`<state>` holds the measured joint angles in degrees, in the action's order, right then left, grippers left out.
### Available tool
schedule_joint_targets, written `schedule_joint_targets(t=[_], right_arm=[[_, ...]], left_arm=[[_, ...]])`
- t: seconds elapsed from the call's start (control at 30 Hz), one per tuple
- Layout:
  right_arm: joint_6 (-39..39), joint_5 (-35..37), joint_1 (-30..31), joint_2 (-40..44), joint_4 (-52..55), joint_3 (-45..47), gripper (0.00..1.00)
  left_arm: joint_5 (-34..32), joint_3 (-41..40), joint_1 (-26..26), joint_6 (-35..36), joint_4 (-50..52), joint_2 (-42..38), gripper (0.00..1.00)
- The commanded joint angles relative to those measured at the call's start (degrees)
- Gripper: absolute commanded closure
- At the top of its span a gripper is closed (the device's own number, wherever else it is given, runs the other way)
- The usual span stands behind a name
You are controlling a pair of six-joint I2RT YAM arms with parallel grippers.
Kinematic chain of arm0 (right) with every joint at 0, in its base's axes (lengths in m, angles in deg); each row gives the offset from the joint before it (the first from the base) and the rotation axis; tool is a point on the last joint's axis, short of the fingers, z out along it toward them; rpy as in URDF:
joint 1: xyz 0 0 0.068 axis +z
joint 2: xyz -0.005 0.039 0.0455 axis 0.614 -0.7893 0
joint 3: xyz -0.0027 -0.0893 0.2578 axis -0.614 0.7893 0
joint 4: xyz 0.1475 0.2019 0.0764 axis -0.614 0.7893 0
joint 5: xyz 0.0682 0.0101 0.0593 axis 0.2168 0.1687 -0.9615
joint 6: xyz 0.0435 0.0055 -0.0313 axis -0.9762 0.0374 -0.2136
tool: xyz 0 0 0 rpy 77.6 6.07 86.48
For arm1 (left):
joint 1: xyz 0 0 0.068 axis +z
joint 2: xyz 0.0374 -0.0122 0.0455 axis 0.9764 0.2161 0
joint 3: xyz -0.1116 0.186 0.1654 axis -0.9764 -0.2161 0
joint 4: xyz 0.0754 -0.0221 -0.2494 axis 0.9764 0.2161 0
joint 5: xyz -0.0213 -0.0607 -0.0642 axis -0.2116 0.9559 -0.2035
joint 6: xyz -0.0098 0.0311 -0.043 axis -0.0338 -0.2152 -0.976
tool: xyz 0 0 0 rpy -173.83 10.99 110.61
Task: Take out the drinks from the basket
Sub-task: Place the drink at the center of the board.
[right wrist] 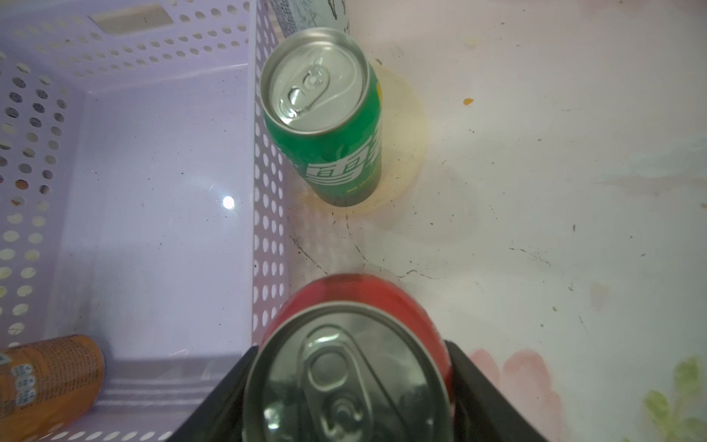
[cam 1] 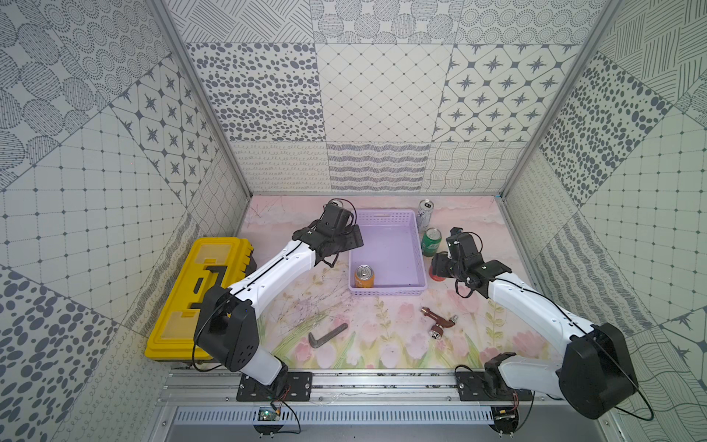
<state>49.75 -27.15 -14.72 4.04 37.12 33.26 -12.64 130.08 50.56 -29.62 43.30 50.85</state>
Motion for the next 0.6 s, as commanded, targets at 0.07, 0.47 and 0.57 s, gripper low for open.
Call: schedule_joint_targets(t=[0.07, 0.47, 0.57], right_arm=[[-1.3, -0.5, -0.2, -1.6, -9.4, -0.4, 0.40], [-1.9, -0.1, -0.3, -5.3, -10.9, 0.7, 0.24], [-2.2, -0.1, -0.3, -5.2, -10.9, 0.9, 0.14]], left_arm=[[0.2, 1.0, -0.5, 1.1, 0.8, 0.4, 0.10], [0.0, 1.0, -0.6, 1.3, 0.8, 0.7, 0.10], [-0.1, 1.1, -0.7, 1.3, 1.0, 0.6, 0.10]])
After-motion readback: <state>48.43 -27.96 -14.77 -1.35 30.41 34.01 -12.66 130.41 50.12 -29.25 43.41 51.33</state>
